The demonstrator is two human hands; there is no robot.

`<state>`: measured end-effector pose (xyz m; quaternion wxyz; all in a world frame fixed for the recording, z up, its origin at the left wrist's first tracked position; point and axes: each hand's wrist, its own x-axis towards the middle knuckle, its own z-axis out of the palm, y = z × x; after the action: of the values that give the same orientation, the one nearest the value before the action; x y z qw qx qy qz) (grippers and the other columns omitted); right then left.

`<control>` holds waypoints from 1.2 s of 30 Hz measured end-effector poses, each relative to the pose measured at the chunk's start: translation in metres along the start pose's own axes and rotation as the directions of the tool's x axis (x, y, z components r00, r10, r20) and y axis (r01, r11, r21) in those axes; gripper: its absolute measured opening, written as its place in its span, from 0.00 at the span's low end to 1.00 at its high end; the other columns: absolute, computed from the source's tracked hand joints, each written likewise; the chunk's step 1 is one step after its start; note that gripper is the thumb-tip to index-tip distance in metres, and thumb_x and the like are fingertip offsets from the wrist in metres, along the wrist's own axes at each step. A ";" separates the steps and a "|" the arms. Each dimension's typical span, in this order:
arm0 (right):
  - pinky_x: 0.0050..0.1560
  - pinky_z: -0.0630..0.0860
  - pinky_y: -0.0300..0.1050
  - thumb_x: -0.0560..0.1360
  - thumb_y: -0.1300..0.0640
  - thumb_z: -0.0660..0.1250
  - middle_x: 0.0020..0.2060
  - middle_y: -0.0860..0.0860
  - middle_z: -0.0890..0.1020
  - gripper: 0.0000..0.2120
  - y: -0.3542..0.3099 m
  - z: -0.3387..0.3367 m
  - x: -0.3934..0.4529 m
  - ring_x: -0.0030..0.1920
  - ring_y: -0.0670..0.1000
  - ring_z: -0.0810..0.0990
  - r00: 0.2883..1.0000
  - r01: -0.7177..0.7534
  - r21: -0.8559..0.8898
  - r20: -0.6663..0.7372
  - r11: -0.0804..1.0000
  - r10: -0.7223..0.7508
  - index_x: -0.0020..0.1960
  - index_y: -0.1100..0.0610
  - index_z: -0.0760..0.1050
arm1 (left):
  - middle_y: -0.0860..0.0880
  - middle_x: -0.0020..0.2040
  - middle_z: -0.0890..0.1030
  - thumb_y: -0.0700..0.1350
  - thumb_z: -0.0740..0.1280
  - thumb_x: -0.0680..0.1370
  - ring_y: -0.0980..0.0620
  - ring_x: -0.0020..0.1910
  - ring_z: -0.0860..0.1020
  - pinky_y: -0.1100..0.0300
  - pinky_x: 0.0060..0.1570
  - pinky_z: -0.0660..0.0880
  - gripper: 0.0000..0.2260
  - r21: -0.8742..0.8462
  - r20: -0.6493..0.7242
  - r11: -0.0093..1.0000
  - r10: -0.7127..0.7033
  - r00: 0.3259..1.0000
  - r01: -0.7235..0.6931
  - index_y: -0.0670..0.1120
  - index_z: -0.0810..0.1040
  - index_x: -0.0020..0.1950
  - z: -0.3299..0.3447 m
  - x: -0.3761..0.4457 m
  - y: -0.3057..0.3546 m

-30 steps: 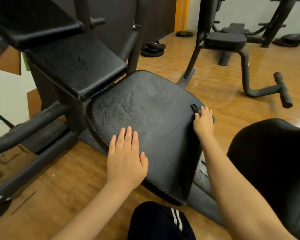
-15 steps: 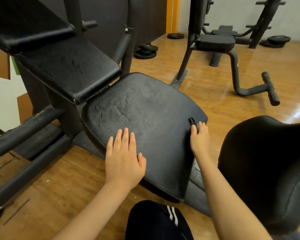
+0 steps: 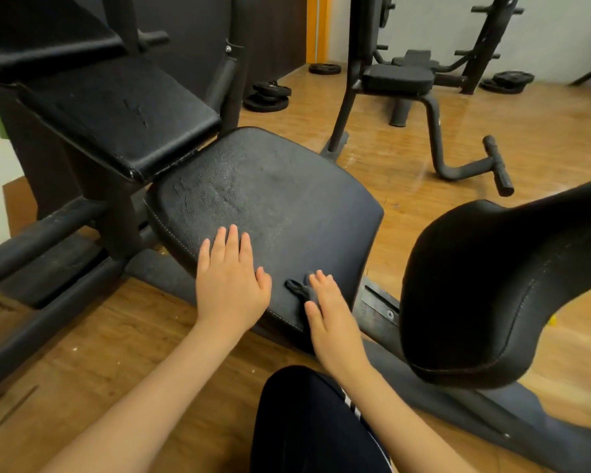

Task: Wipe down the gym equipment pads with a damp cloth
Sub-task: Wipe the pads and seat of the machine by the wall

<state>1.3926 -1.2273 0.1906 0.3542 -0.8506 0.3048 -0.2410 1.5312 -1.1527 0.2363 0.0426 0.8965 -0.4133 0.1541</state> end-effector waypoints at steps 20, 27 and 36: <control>0.72 0.38 0.40 0.81 0.54 0.55 0.75 0.45 0.50 0.27 -0.061 0.002 0.002 0.74 0.47 0.40 0.879 0.414 -0.152 0.323 0.897 -0.351 0.76 0.52 0.50 | 0.47 0.79 0.51 0.55 0.38 0.79 0.51 0.78 0.45 0.59 0.72 0.37 0.30 -0.319 0.053 0.947 0.060 0.997 -0.040 0.44 0.52 0.78 -0.020 -0.011 -0.016; 0.65 0.34 0.26 0.80 0.56 0.56 0.71 0.39 0.43 0.28 -0.030 -0.004 -0.009 0.72 0.40 0.37 0.928 0.296 -0.182 0.285 0.938 -0.238 0.76 0.51 0.46 | 0.48 0.78 0.38 0.54 0.50 0.83 0.58 0.72 0.34 0.61 0.69 0.35 0.29 -0.396 0.115 0.914 -0.049 0.992 0.091 0.44 0.41 0.78 -0.014 -0.030 -0.075; 0.73 0.44 0.42 0.81 0.57 0.55 0.76 0.50 0.48 0.27 -0.112 0.026 0.074 0.75 0.50 0.43 0.803 0.520 -0.210 0.451 0.828 -0.389 0.76 0.57 0.48 | 0.51 0.70 0.26 0.66 0.68 0.70 0.54 0.71 0.29 0.59 0.72 0.37 0.54 -0.388 0.156 0.920 0.003 0.988 0.059 0.47 0.27 0.70 -0.006 -0.030 -0.079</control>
<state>1.4992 -1.2031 0.2724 0.1940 -0.9755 0.0475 -0.0926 1.5711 -1.0775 0.2363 0.1913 0.8849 -0.4247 -0.0018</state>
